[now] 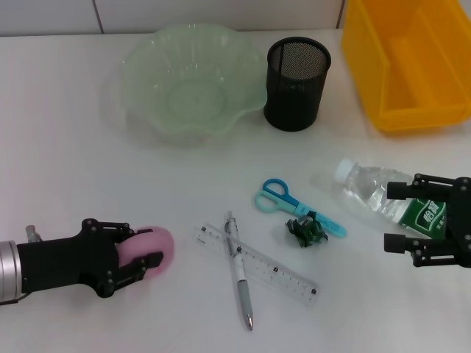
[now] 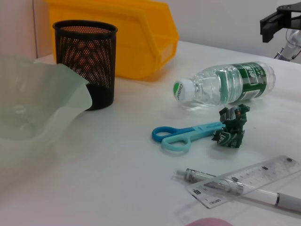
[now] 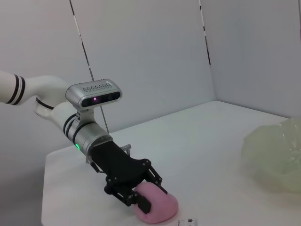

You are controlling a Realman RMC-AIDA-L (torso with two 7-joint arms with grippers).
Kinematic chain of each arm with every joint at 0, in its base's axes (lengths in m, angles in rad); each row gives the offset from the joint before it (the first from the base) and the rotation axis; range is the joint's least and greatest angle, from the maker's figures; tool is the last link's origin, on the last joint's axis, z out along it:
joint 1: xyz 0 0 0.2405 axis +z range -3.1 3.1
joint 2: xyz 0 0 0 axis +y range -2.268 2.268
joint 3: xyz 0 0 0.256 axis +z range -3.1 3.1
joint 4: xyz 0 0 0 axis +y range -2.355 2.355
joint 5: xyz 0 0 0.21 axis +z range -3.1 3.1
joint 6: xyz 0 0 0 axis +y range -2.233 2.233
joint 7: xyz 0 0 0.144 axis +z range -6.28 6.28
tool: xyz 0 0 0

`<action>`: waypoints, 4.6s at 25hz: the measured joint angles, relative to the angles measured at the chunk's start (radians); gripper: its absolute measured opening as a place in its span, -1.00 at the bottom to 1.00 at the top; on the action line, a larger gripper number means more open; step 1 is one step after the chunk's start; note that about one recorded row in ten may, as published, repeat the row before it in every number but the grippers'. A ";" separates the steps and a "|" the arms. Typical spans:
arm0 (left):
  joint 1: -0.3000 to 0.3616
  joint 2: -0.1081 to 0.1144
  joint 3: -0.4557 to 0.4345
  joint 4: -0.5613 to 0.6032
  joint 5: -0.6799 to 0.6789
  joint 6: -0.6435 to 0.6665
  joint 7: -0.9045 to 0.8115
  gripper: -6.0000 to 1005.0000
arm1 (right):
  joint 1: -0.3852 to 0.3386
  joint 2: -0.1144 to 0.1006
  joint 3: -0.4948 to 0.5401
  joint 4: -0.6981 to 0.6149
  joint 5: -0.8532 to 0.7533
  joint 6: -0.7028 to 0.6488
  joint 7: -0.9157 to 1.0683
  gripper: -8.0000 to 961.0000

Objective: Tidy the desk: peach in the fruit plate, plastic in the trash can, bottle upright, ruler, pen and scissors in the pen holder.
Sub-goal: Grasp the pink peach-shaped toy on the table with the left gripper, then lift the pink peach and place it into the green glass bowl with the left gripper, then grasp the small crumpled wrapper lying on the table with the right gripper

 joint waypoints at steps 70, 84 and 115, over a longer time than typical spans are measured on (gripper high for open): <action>0.063 0.004 0.001 -0.191 -0.532 0.247 0.288 0.58 | 0.248 0.029 -0.593 -0.881 -0.216 -0.106 1.041 0.74; 0.053 0.005 0.008 -0.207 -0.531 0.212 0.278 0.58 | 0.240 0.048 -1.040 -0.777 -0.363 0.155 1.154 0.67; 0.052 0.008 0.009 -0.206 -0.529 0.204 0.248 0.58 | 0.248 0.051 -1.242 -0.592 -0.320 0.415 1.200 0.13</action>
